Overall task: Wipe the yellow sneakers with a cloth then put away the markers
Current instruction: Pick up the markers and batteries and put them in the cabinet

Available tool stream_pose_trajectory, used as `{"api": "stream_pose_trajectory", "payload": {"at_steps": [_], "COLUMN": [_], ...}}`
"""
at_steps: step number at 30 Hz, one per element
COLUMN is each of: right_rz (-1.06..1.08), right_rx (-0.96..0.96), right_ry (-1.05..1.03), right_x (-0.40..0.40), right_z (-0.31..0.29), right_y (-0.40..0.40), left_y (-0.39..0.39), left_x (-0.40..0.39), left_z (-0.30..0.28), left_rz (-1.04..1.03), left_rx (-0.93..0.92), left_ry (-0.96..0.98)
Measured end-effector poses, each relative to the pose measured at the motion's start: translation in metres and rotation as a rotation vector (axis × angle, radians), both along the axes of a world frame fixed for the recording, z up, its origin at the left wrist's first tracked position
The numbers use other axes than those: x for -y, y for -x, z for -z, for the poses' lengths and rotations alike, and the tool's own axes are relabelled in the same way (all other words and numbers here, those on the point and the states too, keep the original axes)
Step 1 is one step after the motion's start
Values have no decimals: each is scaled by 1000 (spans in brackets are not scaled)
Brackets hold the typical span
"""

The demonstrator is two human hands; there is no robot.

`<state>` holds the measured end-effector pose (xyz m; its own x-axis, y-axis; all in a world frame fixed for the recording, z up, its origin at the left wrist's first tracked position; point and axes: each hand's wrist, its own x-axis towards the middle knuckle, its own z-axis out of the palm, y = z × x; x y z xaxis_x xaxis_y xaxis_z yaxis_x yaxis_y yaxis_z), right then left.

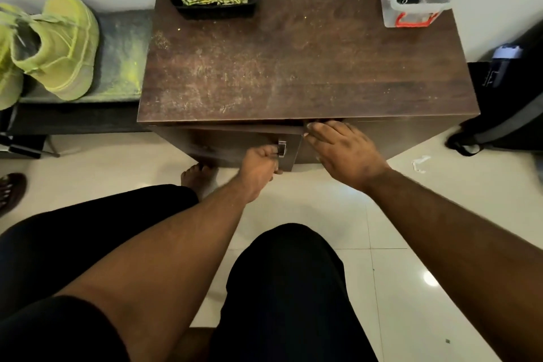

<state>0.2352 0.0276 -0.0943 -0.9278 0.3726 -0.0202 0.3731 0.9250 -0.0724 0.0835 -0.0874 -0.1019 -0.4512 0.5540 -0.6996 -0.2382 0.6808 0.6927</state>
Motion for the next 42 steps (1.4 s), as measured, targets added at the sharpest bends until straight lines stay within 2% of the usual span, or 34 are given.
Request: {"api": "stream_pose_trajectory", "payload": {"at_steps": [3, 6, 10, 15, 19, 21, 23, 26, 28, 32, 34, 36, 39, 42], "right_rz": [-7, -29, 38, 250, 260, 220, 231, 450, 501, 521, 558, 617, 673, 675], "right_rx": [39, 102, 343, 519, 547, 527, 487, 397, 360, 419, 426, 401, 394, 447], "right_ry": [-18, -104, -161, -139, -160, -128, 43, 585, 713, 661, 631, 574, 405, 276], "right_x": [0, 1, 10, 21, 41, 41, 36, 30, 34, 48, 55, 63, 77, 84], "right_z": [-4, -10, -34, -40, -40, -44, -47, -53, -54, -48, -45, -41, -36, -30], "right_y": [1, 5, 32, 63, 75, 71, 59, 32, 20, 2, -8, -19, -29, -42], "left_y": [2, 2, 3, -8, -14, -15, -12, -8, -6, 3, 3, -3, -11, -4], "left_x": [19, 33, 42, 64, 100, 121, 142, 161, 169, 184, 186, 179, 147, 108], "left_z": [3, -3, -17, -20, -14, -14, -15, -12, -6, 0, -2, -7, -10, -6], "left_rz": [27, 143, 219, 76, -6, -55, -55, 240, 446, 611, 681, 738, 898, 968], "left_rx": [-16, -53, -3, -78, -51, -183, -434, -930, -1101, -1229, -1258, -1199, -1106, -1095], "left_ry": [33, 69, 174, 175, 197, 202, 260, 399, 486, 618, 580, 521, 403, 342]}}
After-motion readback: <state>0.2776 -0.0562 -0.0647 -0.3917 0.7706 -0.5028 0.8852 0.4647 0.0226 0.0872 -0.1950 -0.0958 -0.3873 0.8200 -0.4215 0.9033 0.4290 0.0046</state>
